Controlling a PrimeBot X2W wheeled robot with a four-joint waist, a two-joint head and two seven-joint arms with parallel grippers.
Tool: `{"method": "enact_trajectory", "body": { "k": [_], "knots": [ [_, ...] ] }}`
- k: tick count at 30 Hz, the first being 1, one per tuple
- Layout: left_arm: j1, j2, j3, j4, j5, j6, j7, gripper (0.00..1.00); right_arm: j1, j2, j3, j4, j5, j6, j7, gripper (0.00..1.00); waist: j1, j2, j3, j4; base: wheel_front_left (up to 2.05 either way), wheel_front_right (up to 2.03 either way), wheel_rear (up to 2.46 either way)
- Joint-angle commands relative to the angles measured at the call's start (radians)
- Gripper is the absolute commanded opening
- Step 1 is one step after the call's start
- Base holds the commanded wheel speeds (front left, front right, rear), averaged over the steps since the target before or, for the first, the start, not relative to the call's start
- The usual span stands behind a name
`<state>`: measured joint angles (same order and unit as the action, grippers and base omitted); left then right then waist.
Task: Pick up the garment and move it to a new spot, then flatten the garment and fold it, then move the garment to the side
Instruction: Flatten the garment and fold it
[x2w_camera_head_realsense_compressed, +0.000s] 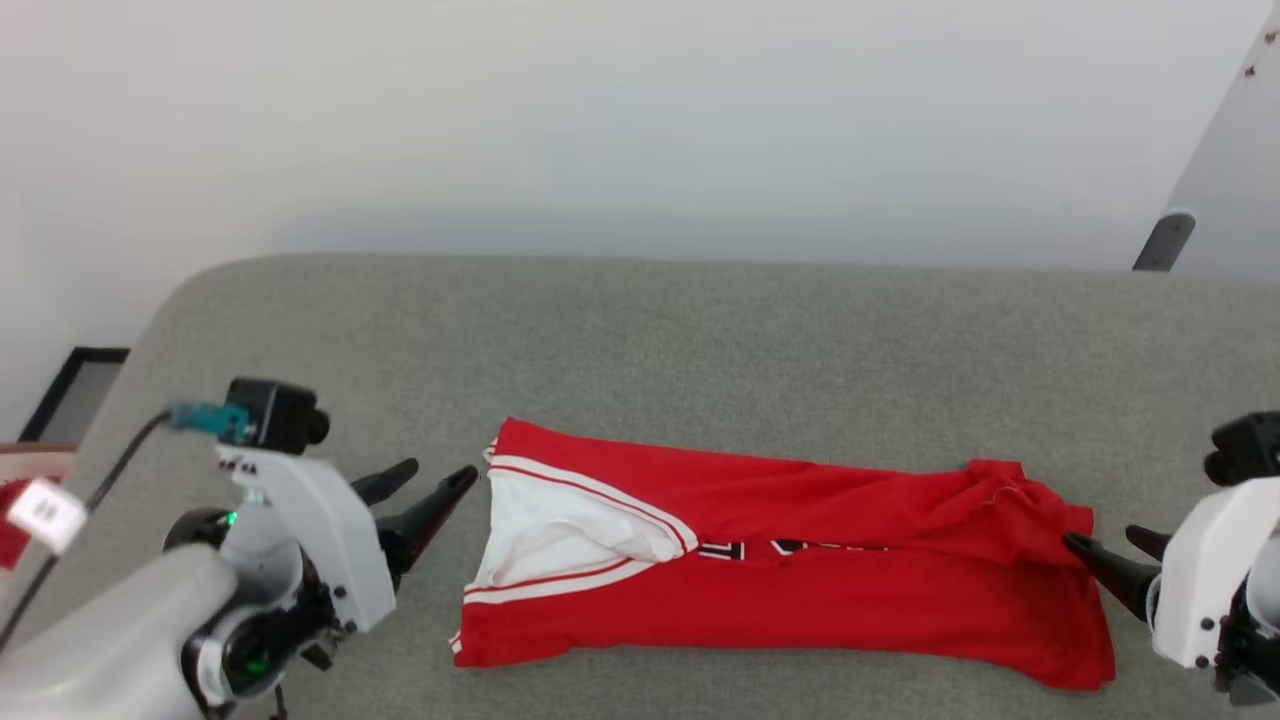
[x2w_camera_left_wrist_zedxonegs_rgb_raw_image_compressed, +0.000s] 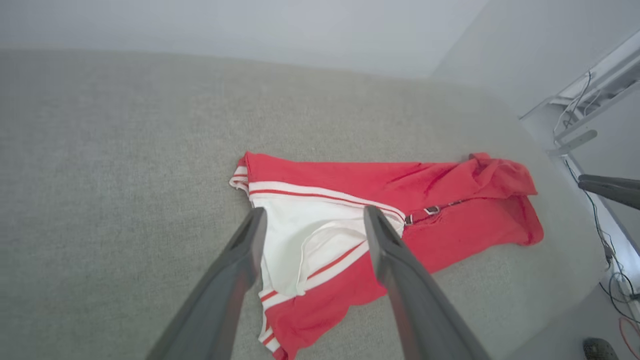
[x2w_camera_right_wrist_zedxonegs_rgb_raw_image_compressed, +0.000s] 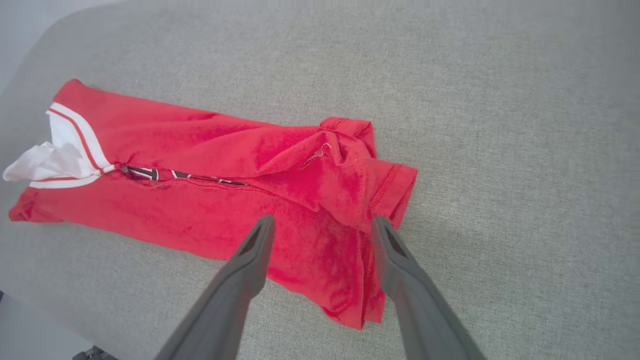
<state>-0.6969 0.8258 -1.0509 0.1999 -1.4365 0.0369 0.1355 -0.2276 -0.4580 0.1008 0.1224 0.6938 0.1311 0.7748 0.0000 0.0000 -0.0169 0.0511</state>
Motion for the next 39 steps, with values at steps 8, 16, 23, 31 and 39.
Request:
{"method": "enact_trajectory", "body": {
  "k": [8,16,23,31,39],
  "knots": [
    [0.146,0.027,0.054,-0.052,0.101,0.029,-0.334,1.00,0.080,0.061,-0.116,0.017,-0.071,-0.001,-0.040,1.00,0.0000,0.0000,-0.042,0.035,0.00,0.00,0.00],
    [0.271,0.005,0.207,-0.085,0.208,0.096,-0.400,1.00,0.083,0.079,-0.180,0.038,-0.115,-0.001,-0.002,1.00,0.0000,0.0000,-0.033,0.064,0.00,0.00,0.00],
    [0.522,-0.110,0.517,-0.134,0.397,0.111,-0.400,1.00,0.052,0.073,-0.218,0.074,-0.149,-0.001,0.047,1.00,0.0000,0.0000,-0.016,0.096,0.00,0.00,0.00],
    [0.693,-0.260,0.743,-0.156,0.569,0.042,-0.400,1.00,0.008,0.059,-0.238,0.167,-0.185,-0.001,0.083,1.00,0.0000,0.0000,0.029,0.144,0.00,0.00,0.00],
    [0.729,-0.374,0.849,-0.135,0.650,-0.040,-0.400,1.00,-0.043,0.055,-0.228,0.303,-0.204,-0.001,0.102,1.00,0.0000,0.0000,0.079,0.197,0.00,0.00,0.00]
  ]
}}
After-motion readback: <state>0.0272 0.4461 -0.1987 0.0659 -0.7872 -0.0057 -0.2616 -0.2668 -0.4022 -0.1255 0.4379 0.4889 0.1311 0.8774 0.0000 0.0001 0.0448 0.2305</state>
